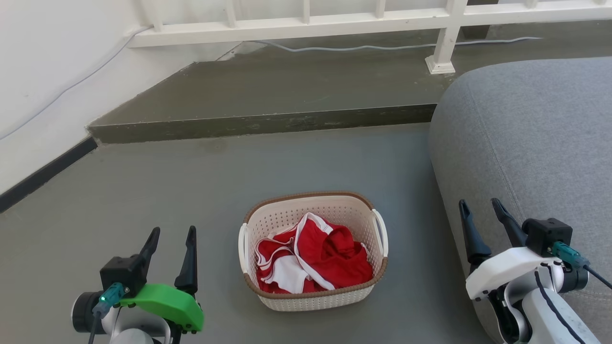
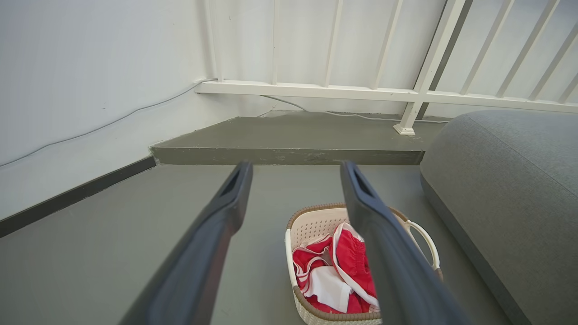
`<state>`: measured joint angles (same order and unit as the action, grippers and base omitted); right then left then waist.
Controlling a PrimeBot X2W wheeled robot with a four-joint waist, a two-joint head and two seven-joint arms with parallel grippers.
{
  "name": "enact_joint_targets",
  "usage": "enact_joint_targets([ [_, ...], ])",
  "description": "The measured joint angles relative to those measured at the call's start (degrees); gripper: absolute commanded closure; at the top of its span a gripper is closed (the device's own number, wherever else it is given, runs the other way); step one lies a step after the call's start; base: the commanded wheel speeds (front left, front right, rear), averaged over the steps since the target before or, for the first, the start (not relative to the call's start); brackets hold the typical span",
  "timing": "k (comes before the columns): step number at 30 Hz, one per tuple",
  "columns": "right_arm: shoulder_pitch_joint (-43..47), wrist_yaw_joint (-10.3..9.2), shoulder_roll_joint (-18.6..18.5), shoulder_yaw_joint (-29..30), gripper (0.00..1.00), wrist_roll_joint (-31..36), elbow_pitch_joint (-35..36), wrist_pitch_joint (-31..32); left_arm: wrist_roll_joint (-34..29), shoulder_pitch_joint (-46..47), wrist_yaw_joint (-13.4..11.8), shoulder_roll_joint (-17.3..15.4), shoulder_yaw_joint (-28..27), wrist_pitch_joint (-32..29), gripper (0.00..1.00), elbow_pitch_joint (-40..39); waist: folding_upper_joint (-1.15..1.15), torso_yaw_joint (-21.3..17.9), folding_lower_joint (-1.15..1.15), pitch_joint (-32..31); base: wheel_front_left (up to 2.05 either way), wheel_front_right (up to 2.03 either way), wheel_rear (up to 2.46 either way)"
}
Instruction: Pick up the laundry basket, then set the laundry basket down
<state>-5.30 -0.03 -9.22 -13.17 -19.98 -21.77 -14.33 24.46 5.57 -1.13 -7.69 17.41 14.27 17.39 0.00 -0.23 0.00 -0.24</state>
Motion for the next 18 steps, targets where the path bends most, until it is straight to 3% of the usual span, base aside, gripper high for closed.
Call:
enact_joint_targets([
  [18, 0.0, 0.21, 0.25, 0.37, 0.0, 2.43, -0.67, 0.0, 0.0, 0.01, -0.42, 0.64, 0.03, 0.0, 0.0, 2.6, 0.0, -0.01, 0.0, 0.03, 0.0, 0.0, 0.0],
])
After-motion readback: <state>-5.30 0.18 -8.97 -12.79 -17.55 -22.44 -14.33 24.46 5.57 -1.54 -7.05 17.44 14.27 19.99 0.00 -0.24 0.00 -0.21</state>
